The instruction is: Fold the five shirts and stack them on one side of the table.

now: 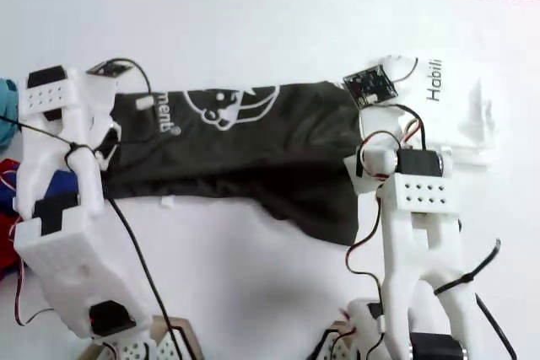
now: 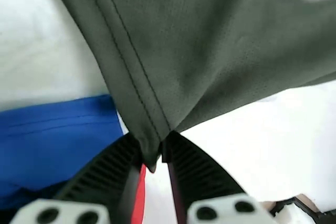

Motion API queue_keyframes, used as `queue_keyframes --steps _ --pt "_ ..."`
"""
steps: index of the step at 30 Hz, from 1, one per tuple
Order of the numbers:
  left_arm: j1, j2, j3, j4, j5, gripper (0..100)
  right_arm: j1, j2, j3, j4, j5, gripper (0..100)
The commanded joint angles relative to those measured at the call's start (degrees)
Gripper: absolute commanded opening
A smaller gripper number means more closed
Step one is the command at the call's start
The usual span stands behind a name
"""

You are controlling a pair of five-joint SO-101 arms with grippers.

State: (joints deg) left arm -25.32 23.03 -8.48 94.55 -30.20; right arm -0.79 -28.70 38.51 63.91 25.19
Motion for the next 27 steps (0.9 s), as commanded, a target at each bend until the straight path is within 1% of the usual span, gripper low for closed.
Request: queue_keyframes --steps 1,7,10,15,19,27 --pt "0.00 -3.16 -2.59 1.67 -0.53 3 0.66 -2.59 -5.80 4.35 0.00 2.0" --pt "0.00 -2.64 -2.68 1.58 -0.53 3 0.66 -2.59 -6.59 10.68 0.00 2.0" --pt "0.00 -2.81 -2.51 1.58 -0.53 3 0.66 -2.68 -6.51 11.56 -0.09 2.0" --pt "-0.26 -2.55 -2.24 1.58 -0.53 3 0.66 -3.30 -4.40 11.21 -0.09 2.0" --pt "-0.35 -2.55 -2.33 0.35 -0.53 3 0.40 -7.60 0.97 9.63 -0.09 2.0" --pt "-0.62 -2.46 -1.89 0.88 -0.97 3 0.57 -14.90 10.99 6.29 0.09 2.0"
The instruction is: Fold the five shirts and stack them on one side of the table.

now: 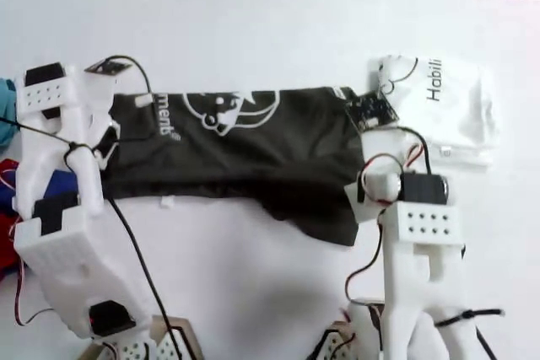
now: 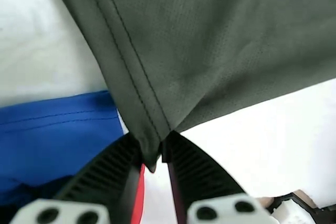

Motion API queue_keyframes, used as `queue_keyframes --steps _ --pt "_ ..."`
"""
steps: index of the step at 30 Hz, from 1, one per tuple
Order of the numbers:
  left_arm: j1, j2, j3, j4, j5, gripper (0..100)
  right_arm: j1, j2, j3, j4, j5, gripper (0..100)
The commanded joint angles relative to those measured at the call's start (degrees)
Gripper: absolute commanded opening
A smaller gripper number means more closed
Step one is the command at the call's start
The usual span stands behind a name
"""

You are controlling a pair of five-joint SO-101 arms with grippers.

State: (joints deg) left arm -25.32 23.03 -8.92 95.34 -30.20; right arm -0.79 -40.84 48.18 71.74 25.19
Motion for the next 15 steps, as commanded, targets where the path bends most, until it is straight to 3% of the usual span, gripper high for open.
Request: queue_keyframes --steps 1,9,15 --pt "-0.53 -2.55 -0.48 0.09 -1.76 3 0.57 -2.86 2.02 -2.24 0.09 2.0" --pt "-0.97 -2.64 6.29 -5.54 -2.02 3 0.57 -2.77 5.54 -5.58 0.00 2.0" --pt "-1.14 -3.34 4.18 -4.13 -1.93 3 0.66 -3.30 3.16 -4.62 0.18 2.0"
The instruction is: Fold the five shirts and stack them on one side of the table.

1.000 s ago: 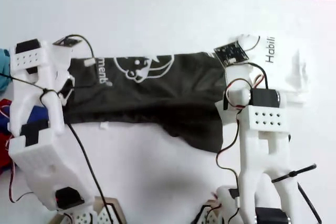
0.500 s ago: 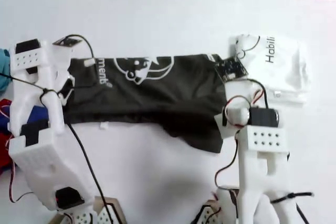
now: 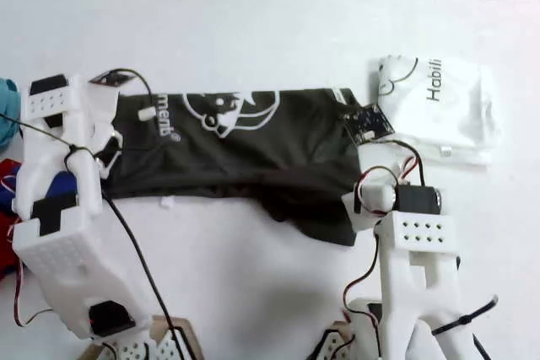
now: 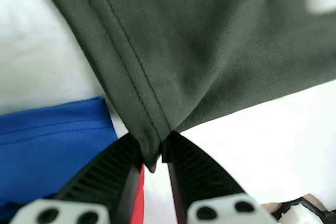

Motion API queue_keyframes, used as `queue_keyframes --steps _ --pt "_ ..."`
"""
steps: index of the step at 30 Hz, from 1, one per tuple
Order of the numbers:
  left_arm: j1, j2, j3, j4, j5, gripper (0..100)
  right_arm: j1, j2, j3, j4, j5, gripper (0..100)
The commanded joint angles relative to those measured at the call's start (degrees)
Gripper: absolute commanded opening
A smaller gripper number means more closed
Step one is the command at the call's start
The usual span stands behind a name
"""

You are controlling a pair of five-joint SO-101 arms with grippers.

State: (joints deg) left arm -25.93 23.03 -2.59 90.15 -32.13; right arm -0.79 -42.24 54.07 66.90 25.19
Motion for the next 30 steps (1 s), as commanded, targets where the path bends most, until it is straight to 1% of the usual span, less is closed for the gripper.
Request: queue_keyframes --steps 1,5,8,12,18,24,26,30 --pt "-0.53 -3.43 -2.95 1.85 0.00 3 0.66 -1.89 -3.96 0.92 0.09 2.0" --pt "-0.62 -3.34 -6.11 4.75 -0.44 3 0.66 -1.89 -7.56 5.67 -0.09 2.0" --pt "-1.32 -2.90 -6.02 4.48 -0.53 3 0.66 -1.89 -7.38 6.64 0.00 2.0" --pt "-2.02 -2.90 -3.74 2.46 -0.53 3 0.48 -1.89 -3.96 5.58 0.00 2.0" --pt "-1.85 -2.90 -0.57 -0.88 -0.53 3 0.66 -1.89 0.97 0.22 0.00 2.0" --pt "-1.85 -2.90 -0.92 -0.53 -0.53 3 0.40 -1.36 0.97 -0.13 0.35 3.3" --pt "-1.85 -2.90 -0.92 -0.35 -0.53 8 0.40 -1.36 0.97 1.19 0.35 7.4" --pt "-1.93 -3.43 -1.54 0.79 -0.44 23 0.31 -1.89 0.44 2.51 0.35 16.1"
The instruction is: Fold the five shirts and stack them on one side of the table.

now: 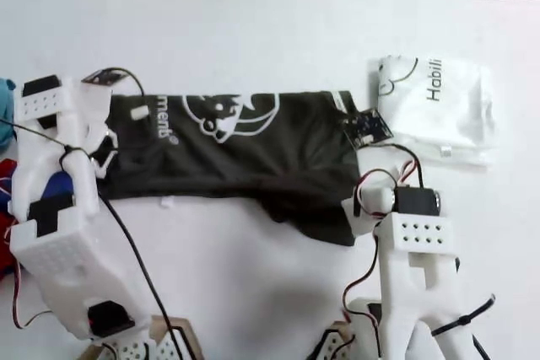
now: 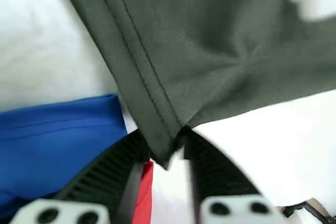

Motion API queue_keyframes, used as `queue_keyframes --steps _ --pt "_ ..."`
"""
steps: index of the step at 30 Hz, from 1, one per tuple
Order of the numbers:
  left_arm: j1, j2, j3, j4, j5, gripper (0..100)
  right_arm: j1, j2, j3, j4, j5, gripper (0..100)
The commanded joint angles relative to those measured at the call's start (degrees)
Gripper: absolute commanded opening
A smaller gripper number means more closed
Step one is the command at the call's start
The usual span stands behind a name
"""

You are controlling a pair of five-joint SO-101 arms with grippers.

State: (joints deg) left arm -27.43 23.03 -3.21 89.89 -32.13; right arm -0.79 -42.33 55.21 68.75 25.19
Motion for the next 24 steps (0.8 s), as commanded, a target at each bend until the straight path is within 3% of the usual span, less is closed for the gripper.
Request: queue_keyframes --steps 1,10,18,24 --pt "-0.53 -3.43 -1.89 1.76 -0.35 25 0.31 -1.80 -0.97 0.66 0.35 17.3" --pt "-0.62 -3.08 -17.63 11.78 -0.09 25 0.31 -1.80 -12.57 9.19 0.35 18.4" --pt "0.62 -2.99 -21.93 11.96 1.32 25 0.31 -1.80 -27.34 19.74 0.00 18.4" --pt "3.60 -2.90 -21.67 11.96 2.46 25 0.31 -1.36 -23.38 17.98 0.18 18.4"
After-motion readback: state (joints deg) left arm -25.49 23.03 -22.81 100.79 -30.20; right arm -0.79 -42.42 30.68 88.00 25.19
